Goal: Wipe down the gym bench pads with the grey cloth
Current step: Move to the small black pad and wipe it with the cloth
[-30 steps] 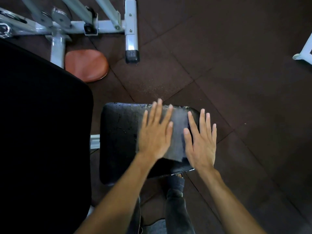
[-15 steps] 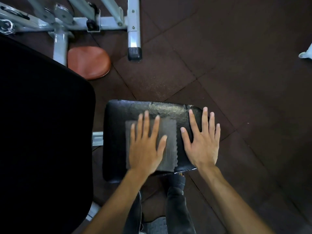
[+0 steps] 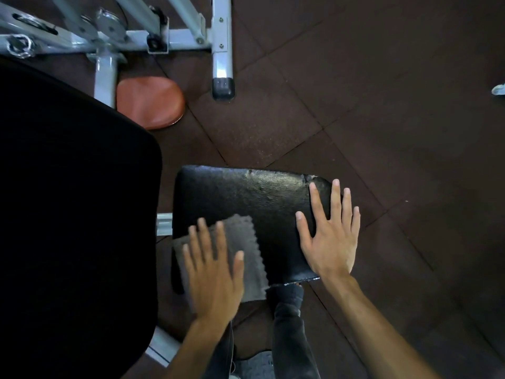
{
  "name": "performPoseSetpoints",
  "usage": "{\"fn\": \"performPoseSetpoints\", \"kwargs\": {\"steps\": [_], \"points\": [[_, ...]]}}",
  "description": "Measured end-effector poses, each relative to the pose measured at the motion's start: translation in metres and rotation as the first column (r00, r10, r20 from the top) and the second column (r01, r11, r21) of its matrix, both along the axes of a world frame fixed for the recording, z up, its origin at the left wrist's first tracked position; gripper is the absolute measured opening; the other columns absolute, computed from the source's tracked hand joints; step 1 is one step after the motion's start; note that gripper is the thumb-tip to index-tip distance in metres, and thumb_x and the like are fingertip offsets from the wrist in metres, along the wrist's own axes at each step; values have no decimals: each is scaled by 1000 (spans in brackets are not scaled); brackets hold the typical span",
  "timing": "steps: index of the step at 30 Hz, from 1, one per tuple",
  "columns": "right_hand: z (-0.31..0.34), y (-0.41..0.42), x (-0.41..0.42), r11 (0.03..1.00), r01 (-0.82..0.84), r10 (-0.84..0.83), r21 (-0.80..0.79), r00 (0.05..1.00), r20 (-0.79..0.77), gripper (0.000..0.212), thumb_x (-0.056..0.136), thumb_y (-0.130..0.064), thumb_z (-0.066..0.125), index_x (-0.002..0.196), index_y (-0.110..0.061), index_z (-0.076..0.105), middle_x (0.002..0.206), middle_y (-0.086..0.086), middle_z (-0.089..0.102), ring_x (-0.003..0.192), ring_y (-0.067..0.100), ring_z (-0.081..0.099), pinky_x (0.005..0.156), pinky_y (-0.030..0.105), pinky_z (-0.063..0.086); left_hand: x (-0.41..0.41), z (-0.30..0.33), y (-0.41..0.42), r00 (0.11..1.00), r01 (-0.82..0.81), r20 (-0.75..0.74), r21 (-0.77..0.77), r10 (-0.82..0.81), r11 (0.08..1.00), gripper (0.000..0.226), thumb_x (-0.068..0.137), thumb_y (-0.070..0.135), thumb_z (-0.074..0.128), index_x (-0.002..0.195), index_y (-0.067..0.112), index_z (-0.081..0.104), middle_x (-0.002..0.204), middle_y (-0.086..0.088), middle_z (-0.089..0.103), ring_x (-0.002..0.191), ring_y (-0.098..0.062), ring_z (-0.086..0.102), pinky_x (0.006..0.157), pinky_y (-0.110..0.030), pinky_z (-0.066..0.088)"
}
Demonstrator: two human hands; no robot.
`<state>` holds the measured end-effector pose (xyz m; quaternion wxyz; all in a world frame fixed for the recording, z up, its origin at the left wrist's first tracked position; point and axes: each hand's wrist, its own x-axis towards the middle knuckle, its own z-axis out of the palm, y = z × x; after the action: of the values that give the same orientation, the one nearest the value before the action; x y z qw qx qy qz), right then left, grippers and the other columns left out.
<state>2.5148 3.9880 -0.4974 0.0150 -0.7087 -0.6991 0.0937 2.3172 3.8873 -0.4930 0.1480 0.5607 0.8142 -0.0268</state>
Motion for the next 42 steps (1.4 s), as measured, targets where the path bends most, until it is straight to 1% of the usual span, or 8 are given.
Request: {"fn": "performPoseSetpoints", "kwargs": {"steps": [5, 14, 19, 24, 29, 32, 36, 42], "points": [[2, 7, 1, 1000, -17, 17, 4, 999, -33, 61, 100, -57, 28, 156, -36, 20, 166, 6, 8, 152, 28, 6, 121, 52, 15, -14, -6, 111, 932, 345, 80, 109, -354, 932, 63, 102, 55, 14, 159, 28, 11, 168, -7, 1, 155, -25, -2, 125, -49, 9], [0, -2, 1, 1000, 6, -6, 5, 999, -31, 61, 100, -58, 29, 156, -37, 18, 167, 5, 6, 153, 27, 4, 120, 52, 15, -53, -4, 30, 970, -160, 199, 104, 137, 982, 68, 100, 59, 21, 159, 28, 11, 168, -5, 0, 155, -26, 3, 121, -54, 24], [0, 0, 5, 1000, 9, -9, 2, 998, -70, 60, 100, -57, 30, 156, -37, 19, 166, 5, 7, 152, 27, 6, 120, 52, 17, 8, 2, 0, 1000, 25, -4, -10, -25, 1000, 71, 100, 55, 20, 159, 17, 12, 167, -15, 1, 155, -32, 2, 120, -60, 14], [2, 9, 11, 1000, 11, -13, -13, 989, -149, 55, 102, -52, 27, 155, -38, 22, 166, 1, 8, 153, 21, 3, 122, 49, 15, 47, -2, 94, 962, 258, 72, 92, -265, 962, 63, 103, 55, 14, 159, 28, 9, 168, -7, 1, 155, -26, -1, 123, -58, 5], [13, 1, 3, 996, 85, -85, -15, 930, -358, 56, 102, -47, 27, 156, -29, 24, 166, 0, 10, 153, 16, -2, 122, 53, 9, 30, 3, 114, 934, 237, 233, 160, -270, 958, 59, 106, 47, 16, 159, 27, 6, 168, -4, -4, 155, -18, -8, 124, -53, 5], [25, -10, -19, 999, 16, -5, 38, 962, -273, 60, 102, -49, 32, 156, -27, 22, 166, 6, 7, 153, 22, -2, 121, 55, 0, -1, 12, 107, 863, 102, 430, 368, -267, 924, 56, 107, 31, 30, 159, 19, 15, 168, -6, 0, 155, -17, -2, 125, -46, 8], [20, 2, -91, 992, -118, 122, 38, 980, -157, 60, 102, -49, 35, 157, -29, 19, 166, 12, 2, 152, 29, -6, 120, 58, -3, -64, 1, 109, 947, -10, 307, 332, -97, 943, 56, 105, 33, 27, 158, 17, 20, 167, -9, 7, 155, -23, 4, 124, -49, 11], [0, -49, -109, 986, -155, 154, -65, 988, -17, 61, 102, -53, 30, 157, -33, 11, 166, 10, 4, 153, 29, -2, 120, 56, 4, -77, -22, 98, 972, 180, 106, 235, -209, 955, 59, 104, 39, 21, 159, 16, 18, 167, -11, 5, 155, -25, 2, 125, -47, 6]]}}
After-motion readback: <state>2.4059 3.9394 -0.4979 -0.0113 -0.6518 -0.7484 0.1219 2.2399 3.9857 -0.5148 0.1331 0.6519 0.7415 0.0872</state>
